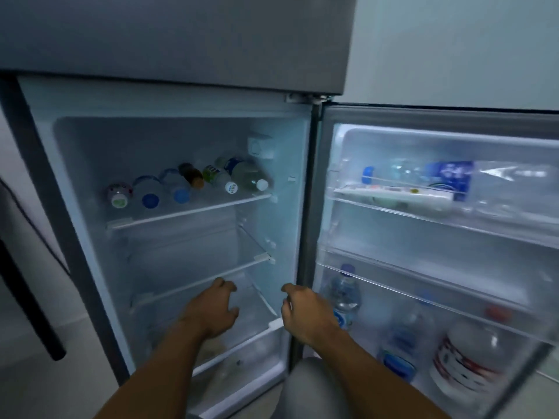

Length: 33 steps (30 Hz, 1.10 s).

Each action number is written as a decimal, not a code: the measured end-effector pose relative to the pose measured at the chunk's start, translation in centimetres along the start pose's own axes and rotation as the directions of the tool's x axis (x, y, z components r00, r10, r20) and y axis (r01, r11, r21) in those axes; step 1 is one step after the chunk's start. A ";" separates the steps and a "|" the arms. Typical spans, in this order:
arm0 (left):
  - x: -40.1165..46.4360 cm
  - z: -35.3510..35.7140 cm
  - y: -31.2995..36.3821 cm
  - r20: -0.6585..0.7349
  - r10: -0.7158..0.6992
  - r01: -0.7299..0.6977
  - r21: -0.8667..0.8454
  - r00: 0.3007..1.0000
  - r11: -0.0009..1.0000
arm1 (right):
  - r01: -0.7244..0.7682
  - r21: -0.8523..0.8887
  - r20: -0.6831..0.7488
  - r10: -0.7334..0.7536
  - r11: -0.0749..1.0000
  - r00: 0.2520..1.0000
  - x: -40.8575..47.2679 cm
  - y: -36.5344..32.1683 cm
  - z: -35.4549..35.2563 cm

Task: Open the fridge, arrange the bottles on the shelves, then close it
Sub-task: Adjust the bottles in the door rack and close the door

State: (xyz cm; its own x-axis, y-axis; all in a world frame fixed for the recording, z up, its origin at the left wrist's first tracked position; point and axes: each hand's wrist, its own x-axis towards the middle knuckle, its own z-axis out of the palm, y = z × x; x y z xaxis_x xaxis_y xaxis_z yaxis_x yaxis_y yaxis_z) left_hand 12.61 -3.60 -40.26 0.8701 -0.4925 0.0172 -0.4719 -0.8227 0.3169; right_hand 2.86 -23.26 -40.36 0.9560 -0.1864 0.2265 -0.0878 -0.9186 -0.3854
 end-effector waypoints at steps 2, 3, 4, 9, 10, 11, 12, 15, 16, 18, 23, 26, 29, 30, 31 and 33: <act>0.0 0.0 2.9 -0.014 0.081 -0.082 -0.001 0.997 0.997 | -0.032 -0.006 -0.054 0.031 0.999 0.998 -1.7 1.3 -1.2; 0.0 0.0 4.3 -0.019 0.124 -0.124 -0.009 0.992 0.992 | -0.054 -0.006 -0.078 0.053 0.999 0.996 -2.5 1.9 -1.7; -0.1 0.1 5.9 -0.023 0.169 -0.170 -0.015 0.985 0.985 | -0.085 -0.002 -0.101 0.084 0.996 0.991 -3.4 2.7 -2.4; -0.4 1.4 12.3 -0.053 0.349 -0.351 -0.049 0.936 0.935 | -0.198 -0.052 -0.276 0.176 0.979 0.945 -7.6 6.3 -5.4; -0.6 1.7 13.3 -0.064 0.374 -0.377 -0.065 0.925 0.924 | -0.191 -0.092 -0.327 0.151 0.977 0.933 -8.4 7.1 -5.7; -0.7 2.1 14.3 -0.073 0.397 -0.402 -0.083 0.915 0.912 | -0.193 -0.132 -0.382 0.130 0.972 0.915 -9.2 7.9 -6.0; -0.7 2.5 15.2 -0.080 0.416 -0.423 -0.100 0.906 0.901 | -0.216 -0.161 -0.428 0.129 0.963 0.894 -10.0 8.7 -6.3; -0.3 3.3 17.1 -0.089 0.460 -0.468 -0.143 0.884 0.872 | -0.331 -0.171 -0.487 0.213 0.928 0.847 -11.9 10.5 -6.7; 0.0 3.6 17.5 -0.086 0.468 -0.476 -0.158 0.879 0.865 | -0.361 -0.155 -0.490 0.246 0.920 0.836 -12.4 10.9 -6.7; 0.6 4.1 18.0 -0.072 0.476 -0.481 -0.176 0.877 0.859 | -0.414 -0.070 -0.478 0.334 0.907 0.812 -13.0 11.6 -6.7; 1.9 5.3 18.2 -0.023 0.474 -0.472 -0.150 0.880 0.869 | -0.437 0.112 -0.373 0.446 0.892 0.814 -12.7 12.9 -6.8; 1.9 6.3 17.9 0.004 0.431 -0.424 -0.171 0.903 0.890 | -0.454 0.108 -0.350 0.461 0.885 0.815 -11.8 13.1 -7.1; 1.5 7.0 17.9 -0.019 0.409 -0.403 -0.218 0.913 0.889 | -0.471 0.191 -0.343 0.509 0.861 0.790 -10.9 12.8 -7.1; 1.4 7.1 17.9 -0.022 0.410 -0.403 -0.228 0.912 0.886 | -0.465 0.210 -0.359 0.510 0.860 0.781 -10.7 12.8 -6.9; 1.4 7.2 18.0 -0.023 0.410 -0.403 -0.238 0.912 0.884 | -0.456 0.217 -0.371 0.505 0.863 0.779 -10.6 12.8 -6.8; 1.3 7.1 18.1 -0.022 0.404 -0.397 -0.249 0.914 0.884 | -0.439 0.228 -0.384 0.495 0.869 0.780 -10.4 12.8 -6.6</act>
State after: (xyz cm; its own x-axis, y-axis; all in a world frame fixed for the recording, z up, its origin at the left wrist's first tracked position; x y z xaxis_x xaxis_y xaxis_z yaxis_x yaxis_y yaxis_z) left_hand 4.20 -21.10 -41.24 0.6080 -0.7767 0.1647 -0.7269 -0.4610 0.5091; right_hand -10.09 -35.38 -41.80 0.5944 -0.7336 0.3293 -0.4327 -0.6370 -0.6380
